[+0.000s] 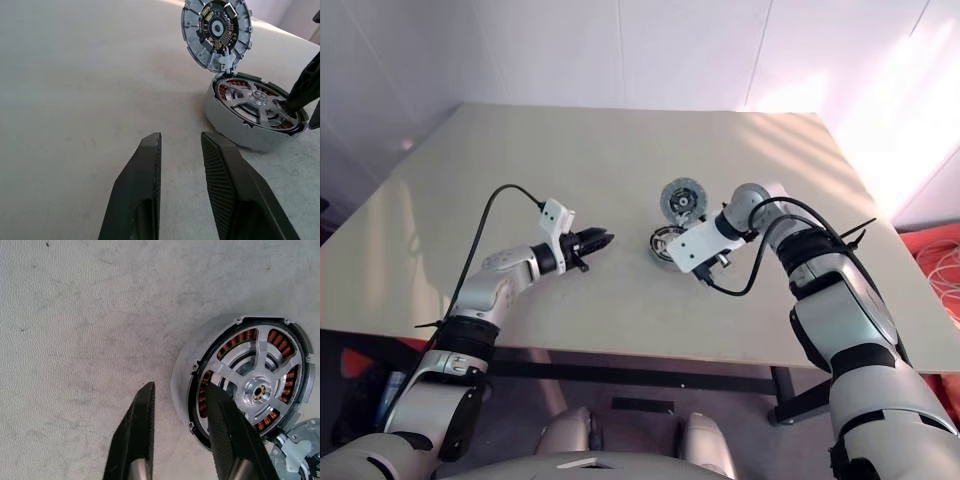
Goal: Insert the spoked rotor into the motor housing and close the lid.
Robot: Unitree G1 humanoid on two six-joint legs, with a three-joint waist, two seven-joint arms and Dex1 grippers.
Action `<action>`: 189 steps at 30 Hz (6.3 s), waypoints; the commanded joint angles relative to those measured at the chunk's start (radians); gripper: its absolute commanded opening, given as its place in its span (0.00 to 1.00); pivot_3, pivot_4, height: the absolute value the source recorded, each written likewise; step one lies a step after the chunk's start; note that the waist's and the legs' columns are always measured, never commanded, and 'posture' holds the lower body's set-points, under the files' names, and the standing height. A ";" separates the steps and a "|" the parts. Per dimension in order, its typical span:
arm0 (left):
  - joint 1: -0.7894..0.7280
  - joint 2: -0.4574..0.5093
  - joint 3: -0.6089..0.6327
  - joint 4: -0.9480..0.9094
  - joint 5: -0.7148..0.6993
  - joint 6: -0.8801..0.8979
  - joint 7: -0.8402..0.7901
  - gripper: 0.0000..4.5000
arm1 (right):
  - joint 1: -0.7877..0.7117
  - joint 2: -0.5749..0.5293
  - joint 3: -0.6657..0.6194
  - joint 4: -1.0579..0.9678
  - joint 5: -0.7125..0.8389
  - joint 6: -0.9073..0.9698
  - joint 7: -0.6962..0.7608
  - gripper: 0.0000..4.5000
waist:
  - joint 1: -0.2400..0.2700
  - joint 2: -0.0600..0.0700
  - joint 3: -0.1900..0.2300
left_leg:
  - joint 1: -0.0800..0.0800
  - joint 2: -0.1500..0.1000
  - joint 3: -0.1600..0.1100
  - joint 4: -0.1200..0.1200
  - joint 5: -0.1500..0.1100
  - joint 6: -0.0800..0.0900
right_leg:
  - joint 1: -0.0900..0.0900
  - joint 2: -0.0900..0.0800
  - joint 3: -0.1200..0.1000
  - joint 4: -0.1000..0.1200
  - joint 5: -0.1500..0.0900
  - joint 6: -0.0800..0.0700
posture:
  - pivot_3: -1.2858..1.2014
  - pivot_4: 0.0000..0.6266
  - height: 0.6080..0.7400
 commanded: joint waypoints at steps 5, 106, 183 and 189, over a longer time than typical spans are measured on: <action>-0.016 0.007 0.023 -0.023 -0.004 -0.031 0.006 0.30 | -0.020 0.020 0.010 0.017 -0.012 -0.017 -0.021 0.00 | -0.003 -0.002 0.000 | 0.001 0.000 0.000 0.000 0.000 0.000 | 0.000 0.000 0.000 0.000 0.000 0.000 | 0.52 0.00 1.00; -0.036 -0.001 0.049 -0.048 -0.115 0.293 -0.008 0.30 | -0.044 -0.064 -0.332 -0.611 0.613 1.454 -0.505 0.99 | 0.070 0.000 0.007 | -0.003 -0.006 -0.017 -0.014 0.018 -0.030 | -0.005 -0.001 -0.008 0.007 -0.002 -0.003 | 0.52 0.00 1.00; -0.131 0.054 0.098 0.044 -0.093 0.280 -0.040 0.30 | 0.452 0.171 -0.357 -0.828 0.612 1.056 -0.486 0.05 | 0.056 0.001 0.006 | 0.005 -0.006 -0.017 -0.013 0.019 -0.017 | 0.003 -0.002 -0.009 0.008 -0.002 -0.005 | 0.52 0.00 1.00; -0.139 0.059 0.093 0.046 -0.090 0.284 -0.047 0.30 | 0.497 0.169 -0.338 -0.778 0.589 0.981 -0.459 0.44 | 0.057 0.001 0.006 | 0.004 -0.006 -0.017 -0.014 0.018 -0.017 | 0.003 -0.002 -0.009 0.006 -0.002 -0.005 | 0.52 0.00 1.00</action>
